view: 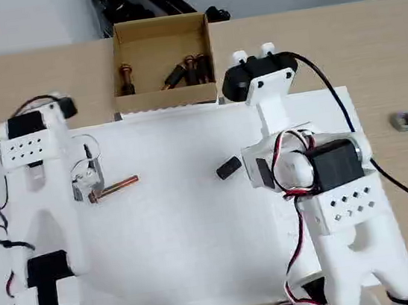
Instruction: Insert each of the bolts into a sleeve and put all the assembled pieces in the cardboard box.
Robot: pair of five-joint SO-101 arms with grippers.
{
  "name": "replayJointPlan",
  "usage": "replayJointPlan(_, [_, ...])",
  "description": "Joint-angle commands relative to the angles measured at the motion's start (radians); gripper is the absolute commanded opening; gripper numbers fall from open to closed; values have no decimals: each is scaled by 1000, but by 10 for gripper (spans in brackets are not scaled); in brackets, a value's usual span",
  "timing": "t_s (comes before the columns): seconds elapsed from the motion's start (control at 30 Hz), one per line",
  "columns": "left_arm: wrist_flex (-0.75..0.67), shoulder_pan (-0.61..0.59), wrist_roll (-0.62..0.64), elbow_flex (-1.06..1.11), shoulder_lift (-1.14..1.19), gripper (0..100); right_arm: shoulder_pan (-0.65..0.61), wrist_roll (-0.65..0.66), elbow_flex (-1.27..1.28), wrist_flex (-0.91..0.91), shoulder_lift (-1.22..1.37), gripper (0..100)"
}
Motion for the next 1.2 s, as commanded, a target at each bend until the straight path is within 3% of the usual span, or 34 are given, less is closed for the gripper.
replayJointPlan(0.0, [20,9,365,4,-9,114,5,29,-41,-10,-2,172])
replayJointPlan(0.07, [12,32,448,1,18,115,5,60,-41,-10,-2,172])
replayJointPlan(0.2, [3,100,476,-2,48,115,5,68,-41,-8,-10,172])
replayJointPlan(0.33, [-11,117,654,-7,48,133,5,68,-41,-8,-10,172])
replayJointPlan(0.5, [-9,100,706,-35,52,214,5,68,-41,-5,-10,172])
replayJointPlan(0.97, [-74,29,764,-13,58,217,5,69,-41,-5,-10,172])
replayJointPlan(1.17, [-227,21,760,114,58,216,5,69,-41,-8,-7,172])
